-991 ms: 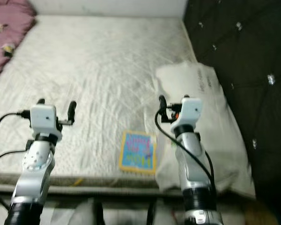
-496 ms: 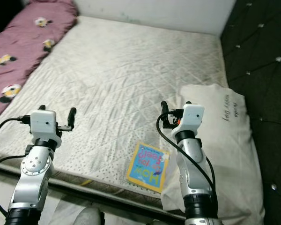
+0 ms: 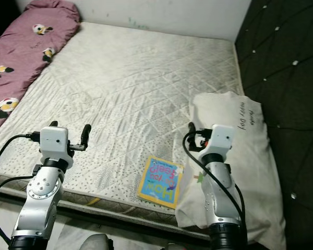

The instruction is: Clean up the room

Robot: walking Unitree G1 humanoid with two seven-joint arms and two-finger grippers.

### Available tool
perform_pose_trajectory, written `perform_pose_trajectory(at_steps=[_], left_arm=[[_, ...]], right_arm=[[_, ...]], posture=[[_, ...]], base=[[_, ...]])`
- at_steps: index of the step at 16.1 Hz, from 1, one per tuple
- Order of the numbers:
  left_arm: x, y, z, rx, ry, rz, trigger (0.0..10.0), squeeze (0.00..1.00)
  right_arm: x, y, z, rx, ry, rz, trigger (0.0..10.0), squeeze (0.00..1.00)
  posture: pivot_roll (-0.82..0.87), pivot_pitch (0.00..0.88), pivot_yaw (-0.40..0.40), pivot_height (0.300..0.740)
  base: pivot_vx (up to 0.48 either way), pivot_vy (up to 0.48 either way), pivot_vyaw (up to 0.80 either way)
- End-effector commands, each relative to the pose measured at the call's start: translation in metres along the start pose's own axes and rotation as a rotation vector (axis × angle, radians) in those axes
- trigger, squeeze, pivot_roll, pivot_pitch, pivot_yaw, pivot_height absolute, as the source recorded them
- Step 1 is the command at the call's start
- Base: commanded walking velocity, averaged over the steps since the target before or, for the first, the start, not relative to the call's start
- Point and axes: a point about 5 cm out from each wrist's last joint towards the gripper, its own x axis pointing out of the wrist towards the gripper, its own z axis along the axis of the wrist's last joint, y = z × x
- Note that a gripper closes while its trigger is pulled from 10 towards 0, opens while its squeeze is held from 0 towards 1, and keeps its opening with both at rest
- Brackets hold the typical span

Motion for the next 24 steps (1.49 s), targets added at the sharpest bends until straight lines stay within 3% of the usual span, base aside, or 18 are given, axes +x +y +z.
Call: perform_pose_trajectory(at_steps=[1,4,7,9,12,17,24], left_arm=[[0.003,-0.004,0.005,-0.008,-0.011,-0.024,10.0,0.00],[0.005,-0.005,0.006,-0.007,-0.019,-0.028,10.0,0.00],[0.005,-0.008,0.007,-0.026,-0.027,-0.026,10.0,0.00],[0.006,-0.008,0.007,-0.037,-0.028,-0.023,10.0,0.00],[0.006,-0.008,0.006,-0.070,-0.019,-0.018,10.0,0.00],[0.008,-0.010,0.007,-0.086,-0.018,-0.030,10.0,0.00],[0.011,-0.011,0.008,-0.107,-0.018,-0.039,10.0,0.00]], right_arm=[[0.000,-0.001,0.000,0.004,0.015,0.004,10.0,0.00],[0.004,0.000,0.004,-0.007,0.009,0.020,10.0,0.00],[0.004,0.005,0.003,-0.184,0.001,0.049,10.0,0.00],[0.003,0.008,0.001,-0.090,0.024,0.052,10.0,0.00],[0.005,0.007,0.002,-0.141,0.038,0.017,10.0,0.00],[0.000,0.009,0.002,-0.121,0.025,0.098,10.0,0.00],[0.002,0.011,0.002,-0.111,0.034,0.117,10.0,0.00]], posture=[[-0.01,0.059,-0.022,0.740],[-0.02,0.062,-0.024,0.740],[-0.02,0.062,-0.037,0.740],[-0.01,0.064,-0.041,0.740],[-0.02,0.070,-0.043,0.740],[-0.02,0.072,-0.042,0.740],[-0.01,0.069,-0.042,0.740]], base=[[0.000,-0.281,0.00],[0.000,-0.294,0.00],[0.000,-0.201,0.00],[0.000,0.000,0.00],[0.000,0.095,0.00],[0.000,0.480,0.00],[0.000,0.480,-0.59]])
